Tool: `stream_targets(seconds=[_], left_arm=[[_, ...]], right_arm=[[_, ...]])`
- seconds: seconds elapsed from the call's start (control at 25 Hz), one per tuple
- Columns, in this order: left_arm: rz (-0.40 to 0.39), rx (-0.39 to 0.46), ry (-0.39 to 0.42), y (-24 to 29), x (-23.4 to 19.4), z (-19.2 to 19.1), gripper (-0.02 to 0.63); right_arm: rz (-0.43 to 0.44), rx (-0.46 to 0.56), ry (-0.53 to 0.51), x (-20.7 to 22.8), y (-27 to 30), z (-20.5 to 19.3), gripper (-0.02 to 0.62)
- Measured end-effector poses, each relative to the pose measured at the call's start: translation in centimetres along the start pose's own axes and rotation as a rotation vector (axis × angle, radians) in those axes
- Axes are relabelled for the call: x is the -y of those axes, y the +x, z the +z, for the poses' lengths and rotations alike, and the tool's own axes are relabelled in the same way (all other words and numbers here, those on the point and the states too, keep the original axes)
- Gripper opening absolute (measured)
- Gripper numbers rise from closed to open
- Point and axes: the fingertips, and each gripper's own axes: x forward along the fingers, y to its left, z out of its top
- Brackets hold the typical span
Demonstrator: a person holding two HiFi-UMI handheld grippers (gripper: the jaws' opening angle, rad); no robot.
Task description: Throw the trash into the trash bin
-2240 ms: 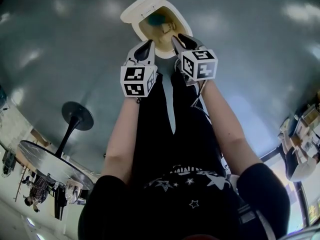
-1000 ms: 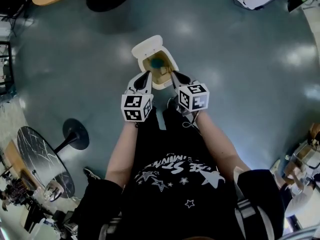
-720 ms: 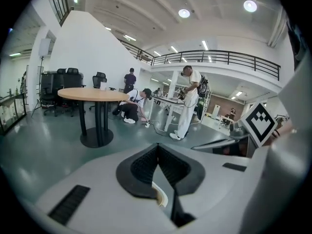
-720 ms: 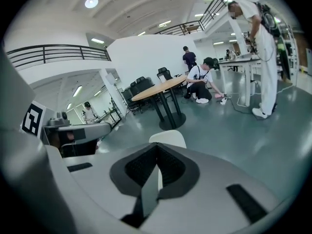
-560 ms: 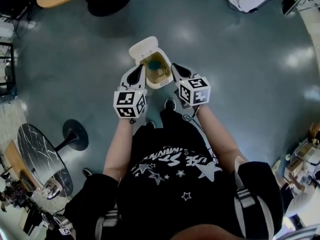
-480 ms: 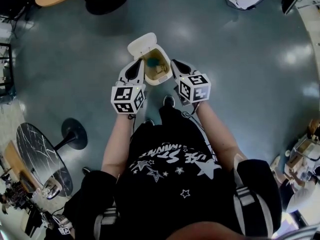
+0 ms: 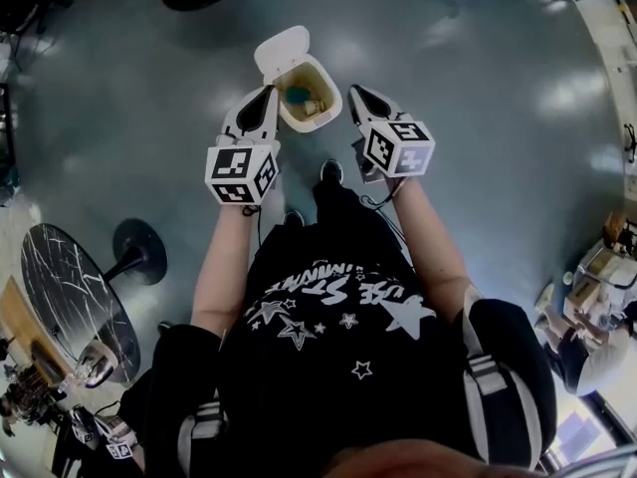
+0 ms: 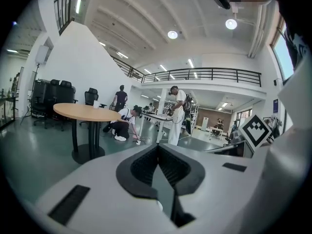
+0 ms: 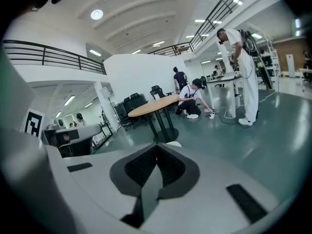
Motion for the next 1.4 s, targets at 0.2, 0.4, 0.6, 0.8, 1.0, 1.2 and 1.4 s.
stream_targets(seconds=[0.2, 0.4, 0.6, 0.8, 1.0, 1.2, 1.4], left_arm=[[-0.023, 0.063, 0.029, -4.0, 0.8, 2.0, 0.011], [-0.056, 0.114, 0.063, -7.9, 1.6, 3.1, 0.011], [-0.070, 0.156, 0.064, -10.6, 2.0, 3.7, 0.011], [-0.077, 0.166, 0.041, -12.0, 2.5, 3.3, 0.011], [-0.075, 0.171, 0.043, -12.2, 4.1, 3.4, 0.011], [-0.050, 0.165, 0.040, -12.4, 6.1, 2.8, 0.011], [-0.038, 0.156, 0.038, -13.0, 8.6, 2.1, 0.011]], right_arm=[[0.012, 0.074, -0.023, -3.6, -2.4, 1.2, 0.006], [0.029, 0.143, -0.025, -7.5, -5.2, 1.4, 0.006], [0.031, 0.195, -0.028, -10.0, -8.4, 1.6, 0.006], [0.020, 0.232, -0.057, -10.7, -11.0, 1.6, 0.005], [0.045, 0.247, -0.086, -10.3, -12.1, 2.3, 0.006], [0.080, 0.245, -0.128, -9.9, -13.5, 2.5, 0.006], [0.103, 0.226, -0.130, -9.2, -15.5, 1.4, 0.006]])
